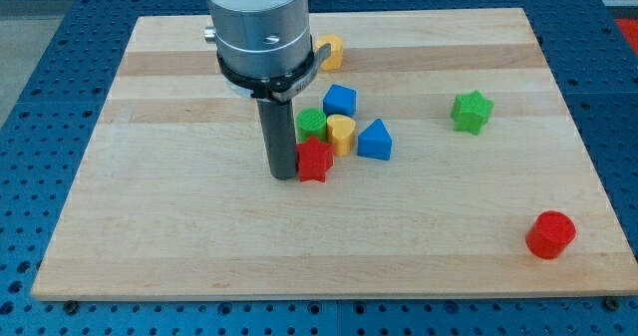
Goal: Push the red star into the red circle
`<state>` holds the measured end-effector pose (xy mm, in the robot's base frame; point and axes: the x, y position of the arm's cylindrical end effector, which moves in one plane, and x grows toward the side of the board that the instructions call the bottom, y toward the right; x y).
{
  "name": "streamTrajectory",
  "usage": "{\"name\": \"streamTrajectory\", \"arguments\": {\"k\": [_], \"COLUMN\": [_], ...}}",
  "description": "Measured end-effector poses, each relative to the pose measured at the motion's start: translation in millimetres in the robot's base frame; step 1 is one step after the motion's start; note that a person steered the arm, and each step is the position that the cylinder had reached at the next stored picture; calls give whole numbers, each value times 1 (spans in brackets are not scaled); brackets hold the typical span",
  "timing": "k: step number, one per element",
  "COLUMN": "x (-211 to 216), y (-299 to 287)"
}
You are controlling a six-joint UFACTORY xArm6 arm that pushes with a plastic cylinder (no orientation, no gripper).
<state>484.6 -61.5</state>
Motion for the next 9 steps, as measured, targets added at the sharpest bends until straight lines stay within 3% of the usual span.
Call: {"name": "streamTrajectory", "arguments": {"k": [1, 2, 5, 6, 9], "x": [-17, -25, -23, -1, 9], "y": [-35, -30, 60, 75, 36]}}
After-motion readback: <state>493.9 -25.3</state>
